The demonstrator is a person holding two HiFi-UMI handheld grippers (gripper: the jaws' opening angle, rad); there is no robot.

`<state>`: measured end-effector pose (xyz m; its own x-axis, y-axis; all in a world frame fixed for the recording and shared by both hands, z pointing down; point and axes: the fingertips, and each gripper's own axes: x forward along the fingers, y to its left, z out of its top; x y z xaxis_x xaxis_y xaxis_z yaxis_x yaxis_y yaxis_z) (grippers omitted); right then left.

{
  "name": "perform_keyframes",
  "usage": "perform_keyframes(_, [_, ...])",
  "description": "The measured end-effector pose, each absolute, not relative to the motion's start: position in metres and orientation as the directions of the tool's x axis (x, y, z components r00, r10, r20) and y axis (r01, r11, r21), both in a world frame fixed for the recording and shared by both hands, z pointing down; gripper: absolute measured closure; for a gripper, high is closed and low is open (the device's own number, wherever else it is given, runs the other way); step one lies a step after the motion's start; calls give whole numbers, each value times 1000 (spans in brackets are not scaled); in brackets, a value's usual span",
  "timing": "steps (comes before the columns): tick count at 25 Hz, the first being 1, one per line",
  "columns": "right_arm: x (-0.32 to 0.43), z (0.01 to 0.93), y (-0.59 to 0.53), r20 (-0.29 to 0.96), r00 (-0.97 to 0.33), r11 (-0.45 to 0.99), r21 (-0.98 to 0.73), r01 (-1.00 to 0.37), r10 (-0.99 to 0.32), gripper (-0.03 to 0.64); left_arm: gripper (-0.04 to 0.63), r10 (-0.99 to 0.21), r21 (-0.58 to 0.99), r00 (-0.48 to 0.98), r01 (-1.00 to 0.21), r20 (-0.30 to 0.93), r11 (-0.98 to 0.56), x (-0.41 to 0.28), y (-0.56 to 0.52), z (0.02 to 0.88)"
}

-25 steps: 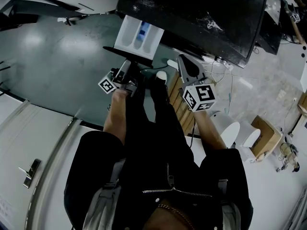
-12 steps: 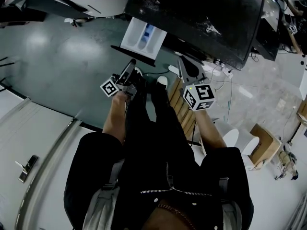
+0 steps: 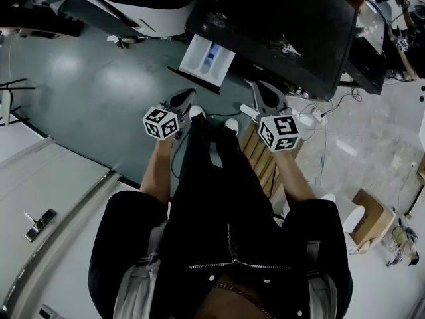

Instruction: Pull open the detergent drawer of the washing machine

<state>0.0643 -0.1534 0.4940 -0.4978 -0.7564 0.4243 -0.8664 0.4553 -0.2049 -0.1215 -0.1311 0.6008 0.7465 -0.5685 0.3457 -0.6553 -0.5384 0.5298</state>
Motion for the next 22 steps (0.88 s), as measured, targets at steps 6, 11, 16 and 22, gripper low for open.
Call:
perform_keyframes(6, [67, 468, -157, 386, -509, 481, -176, -859, -769, 612, 575, -574, 315, 719, -691, 392, -650, -110, -130, 552])
perform_keyframes(11, [69, 449, -157, 360, -503, 480, -160, -863, -786, 612, 575, -624, 228, 692, -716, 364, -660, -108, -132, 514])
perform_keyframes(16, [80, 431, -149, 328, -481, 467, -128, -875, -813, 612, 575, -679, 177, 659, -747, 324, -641, -102, -132, 482])
perform_keyframes(22, [90, 404, -145, 285, -472, 463, -103, -880, -834, 614, 575, -716, 150, 655, -754, 243, -639, -89, -143, 437])
